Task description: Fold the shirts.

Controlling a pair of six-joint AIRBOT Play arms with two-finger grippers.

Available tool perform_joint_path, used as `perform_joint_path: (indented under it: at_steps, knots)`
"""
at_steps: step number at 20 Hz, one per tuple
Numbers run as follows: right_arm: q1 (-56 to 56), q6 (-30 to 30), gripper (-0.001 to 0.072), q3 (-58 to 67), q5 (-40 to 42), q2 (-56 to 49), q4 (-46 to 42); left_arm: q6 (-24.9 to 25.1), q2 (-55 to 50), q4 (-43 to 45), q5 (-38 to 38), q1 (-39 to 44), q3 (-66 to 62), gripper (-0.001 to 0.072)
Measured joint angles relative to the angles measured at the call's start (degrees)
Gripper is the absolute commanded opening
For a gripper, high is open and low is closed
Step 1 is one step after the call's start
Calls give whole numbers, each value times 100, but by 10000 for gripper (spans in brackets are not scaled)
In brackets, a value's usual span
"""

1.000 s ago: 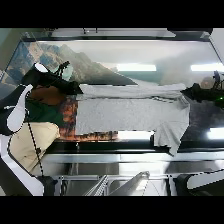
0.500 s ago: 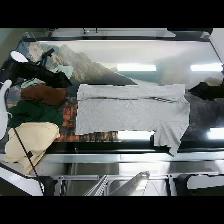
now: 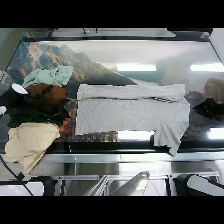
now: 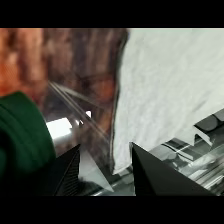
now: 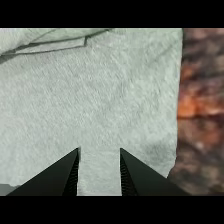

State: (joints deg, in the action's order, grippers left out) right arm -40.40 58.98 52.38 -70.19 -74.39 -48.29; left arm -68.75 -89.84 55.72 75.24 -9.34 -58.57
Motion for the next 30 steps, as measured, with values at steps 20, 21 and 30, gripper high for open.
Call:
perform_joint_path:
  at_steps: [20, 21, 30]
  knots:
    - [-955, 772, 461, -2374, -17, 669, -428, 476, -352, -433, -223, 909, 511, 25]
    - [-896, 745, 461, -2435, 33, 654, -348, 476, -352, -433, -208, 905, 509, 25]
    - [-544, -52, 460, -2518, 492, 17, 1054, 476, -348, -426, -7, 901, 509, 25]
